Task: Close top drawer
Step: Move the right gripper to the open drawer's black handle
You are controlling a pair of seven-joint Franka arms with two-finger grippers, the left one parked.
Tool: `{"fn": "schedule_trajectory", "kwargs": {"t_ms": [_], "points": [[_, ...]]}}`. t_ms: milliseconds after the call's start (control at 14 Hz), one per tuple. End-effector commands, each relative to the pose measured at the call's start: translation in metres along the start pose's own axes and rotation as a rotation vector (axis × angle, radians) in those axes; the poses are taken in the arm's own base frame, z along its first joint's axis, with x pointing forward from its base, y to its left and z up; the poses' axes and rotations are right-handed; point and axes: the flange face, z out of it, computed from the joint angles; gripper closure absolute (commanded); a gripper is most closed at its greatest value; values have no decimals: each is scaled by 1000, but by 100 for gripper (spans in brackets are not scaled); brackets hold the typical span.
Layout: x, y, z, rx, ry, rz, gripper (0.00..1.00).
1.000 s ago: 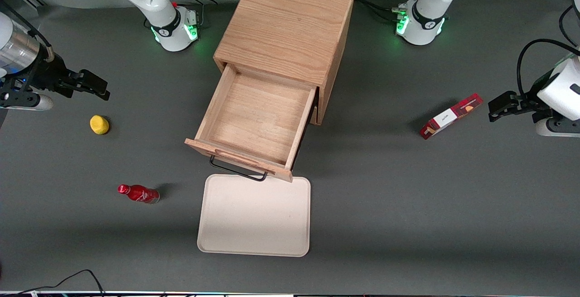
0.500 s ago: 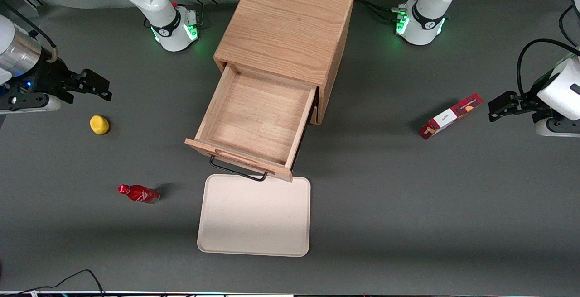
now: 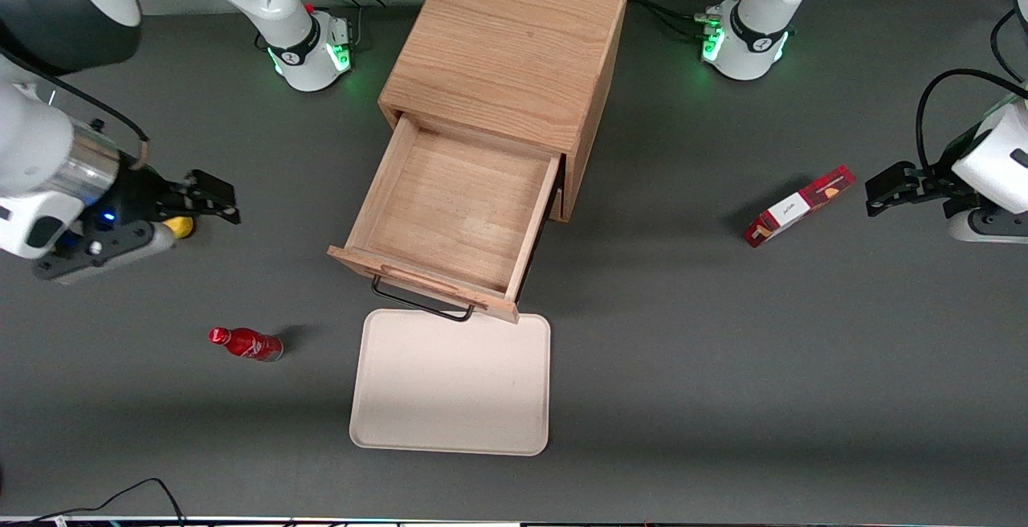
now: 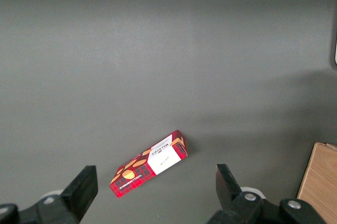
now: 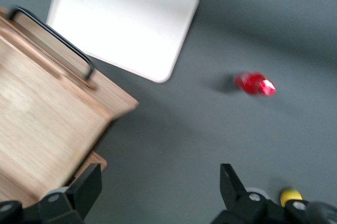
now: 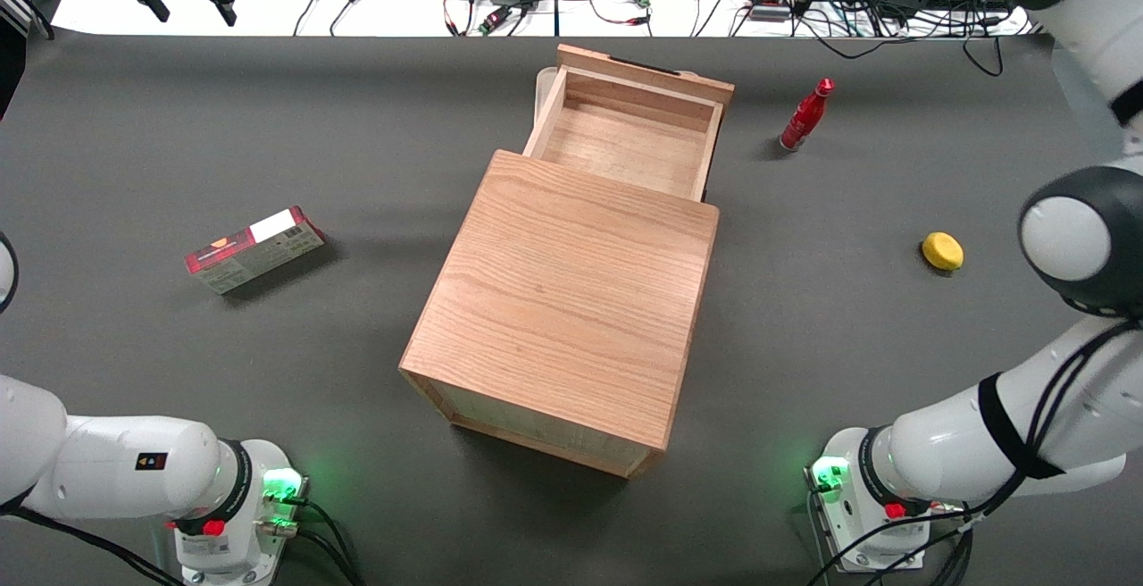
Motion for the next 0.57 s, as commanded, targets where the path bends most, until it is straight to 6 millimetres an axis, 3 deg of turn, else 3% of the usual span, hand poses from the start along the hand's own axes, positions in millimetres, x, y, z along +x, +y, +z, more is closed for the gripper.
{"fn": "schedule_trajectory", "kwargs": {"t_ms": [0, 143, 500], "points": [[45, -9, 6, 47, 56, -171, 0], [67, -10, 20, 61, 105, -289, 0], [106, -18, 84, 134, 184, -520, 0]]}}
